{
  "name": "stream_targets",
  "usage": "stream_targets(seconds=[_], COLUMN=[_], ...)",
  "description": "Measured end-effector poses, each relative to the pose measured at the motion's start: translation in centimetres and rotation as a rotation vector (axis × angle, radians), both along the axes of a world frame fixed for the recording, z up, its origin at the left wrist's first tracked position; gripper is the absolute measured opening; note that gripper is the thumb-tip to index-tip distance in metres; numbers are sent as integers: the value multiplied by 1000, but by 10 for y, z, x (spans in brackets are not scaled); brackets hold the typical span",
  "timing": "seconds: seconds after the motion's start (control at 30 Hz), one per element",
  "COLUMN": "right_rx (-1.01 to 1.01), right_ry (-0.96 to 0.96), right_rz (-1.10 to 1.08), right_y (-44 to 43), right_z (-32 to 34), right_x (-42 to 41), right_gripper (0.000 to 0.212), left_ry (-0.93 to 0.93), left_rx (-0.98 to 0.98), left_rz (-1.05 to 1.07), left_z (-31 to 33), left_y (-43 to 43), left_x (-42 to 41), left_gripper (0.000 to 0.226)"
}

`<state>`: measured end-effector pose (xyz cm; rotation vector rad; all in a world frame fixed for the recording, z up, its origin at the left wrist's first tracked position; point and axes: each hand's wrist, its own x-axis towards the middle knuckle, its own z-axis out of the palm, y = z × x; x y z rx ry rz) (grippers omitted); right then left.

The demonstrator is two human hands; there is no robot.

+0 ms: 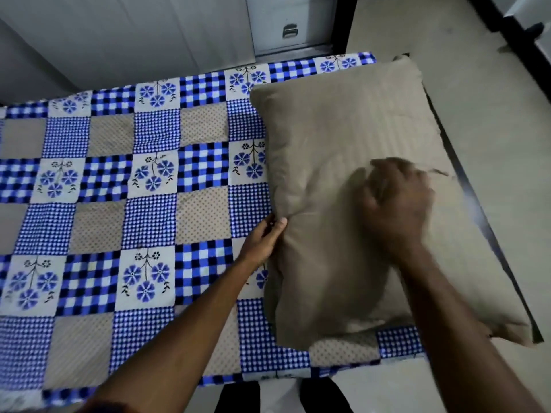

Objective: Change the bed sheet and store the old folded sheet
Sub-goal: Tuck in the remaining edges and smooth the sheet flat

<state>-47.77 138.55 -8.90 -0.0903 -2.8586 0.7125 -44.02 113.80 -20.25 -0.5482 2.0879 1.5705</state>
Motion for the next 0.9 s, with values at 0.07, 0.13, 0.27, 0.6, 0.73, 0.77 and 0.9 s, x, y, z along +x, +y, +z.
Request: stream_targets(seconds=[0.07, 0.13, 0.27, 0.6, 0.73, 0.77, 0.9], right_rx=[42, 3, -132, 207, 263, 276, 328], right_ry=[14, -72, -355, -490, -430, -421, -382], right_rz=[302, 515, 555, 540, 504, 499, 480], right_y=[-74, -138, -217, -286, -319, -328, -355], right_z=[-3, -23, -87, -204, -215, -216, -224], right_x=[16, 32, 45, 3, -35, -47, -92], right_gripper=[44, 45, 58, 75, 73, 71, 67], left_ry=[107, 200, 212, 367, 446, 458, 464], left_rx=[-95, -291, -764, -941, -946, -956, -990], left_rz=[-63, -132, -321, -563, -600, -603, -600], left_z=[-10, -31, -67, -104, -112, -115, -121], left_y=[-17, -42, -102, -225, -261, -270, -288], left_x=[20, 43, 74, 33, -14, -28, -82], left_gripper=[59, 39, 58, 62, 62, 62, 65])
